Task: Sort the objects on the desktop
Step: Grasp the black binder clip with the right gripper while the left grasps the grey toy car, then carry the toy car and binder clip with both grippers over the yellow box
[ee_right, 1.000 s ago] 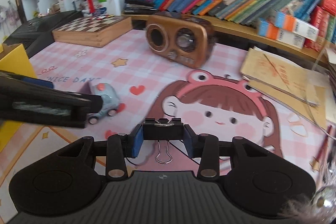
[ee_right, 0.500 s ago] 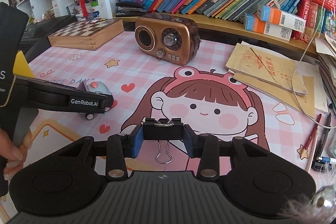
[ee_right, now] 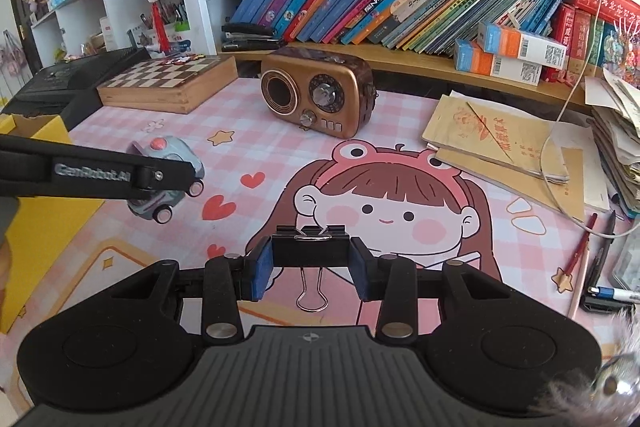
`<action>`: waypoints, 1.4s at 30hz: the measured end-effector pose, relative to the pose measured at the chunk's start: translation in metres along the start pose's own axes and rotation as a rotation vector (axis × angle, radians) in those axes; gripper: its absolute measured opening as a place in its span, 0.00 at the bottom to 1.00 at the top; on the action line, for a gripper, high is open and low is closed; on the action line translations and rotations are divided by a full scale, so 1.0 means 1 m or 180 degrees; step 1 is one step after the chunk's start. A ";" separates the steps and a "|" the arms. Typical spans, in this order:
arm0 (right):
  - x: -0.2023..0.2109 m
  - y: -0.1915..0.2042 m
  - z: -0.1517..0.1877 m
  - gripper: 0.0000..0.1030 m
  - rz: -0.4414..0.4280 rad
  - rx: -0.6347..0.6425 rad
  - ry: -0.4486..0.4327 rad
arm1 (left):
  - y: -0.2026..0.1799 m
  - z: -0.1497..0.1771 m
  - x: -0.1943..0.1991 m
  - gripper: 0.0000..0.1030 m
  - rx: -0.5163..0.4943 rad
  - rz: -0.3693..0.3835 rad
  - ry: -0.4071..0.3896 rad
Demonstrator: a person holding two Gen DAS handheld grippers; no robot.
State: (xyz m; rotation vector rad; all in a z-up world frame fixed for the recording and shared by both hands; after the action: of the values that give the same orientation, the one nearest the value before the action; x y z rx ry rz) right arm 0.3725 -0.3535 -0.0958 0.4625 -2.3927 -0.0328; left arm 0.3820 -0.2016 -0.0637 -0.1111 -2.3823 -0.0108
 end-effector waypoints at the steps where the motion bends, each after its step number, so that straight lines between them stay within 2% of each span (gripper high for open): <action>1: 0.003 0.001 0.001 0.36 0.0004 0.0000 -0.0008 | -0.001 0.001 0.006 0.43 -0.0017 0.0009 -0.0020; 15: 0.062 0.031 0.026 0.36 0.0058 -0.0027 -0.0085 | 0.006 0.033 0.079 0.43 0.0016 0.0128 -0.0198; 25: 0.108 0.066 0.043 0.36 0.0219 -0.0085 -0.0247 | 0.022 0.055 0.125 0.44 -0.0055 0.0261 -0.0317; 37: 0.137 0.127 0.071 0.36 0.0353 -0.0147 -0.0264 | 0.061 0.090 0.170 0.44 -0.0065 0.0419 -0.0360; 42: 0.145 0.161 0.088 0.36 0.0346 -0.0157 -0.0195 | 0.083 0.113 0.188 0.44 0.0032 0.0501 -0.0278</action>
State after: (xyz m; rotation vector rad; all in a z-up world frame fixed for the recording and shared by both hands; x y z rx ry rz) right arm 0.1637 -0.2607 -0.0476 0.3121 -2.4674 -0.0580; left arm 0.1755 -0.0998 -0.0194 -0.2995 -2.4538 0.0823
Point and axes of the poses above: each gripper's, at about its wrist camera, not at the fingertips, and x roughly against the way its jaws point, y to its left, z to its underside, the point moved 5 cm from there along -x, roughly the way its jaws point, and after that the axes turned 5 degrees about -z, right-handed, at the moved point
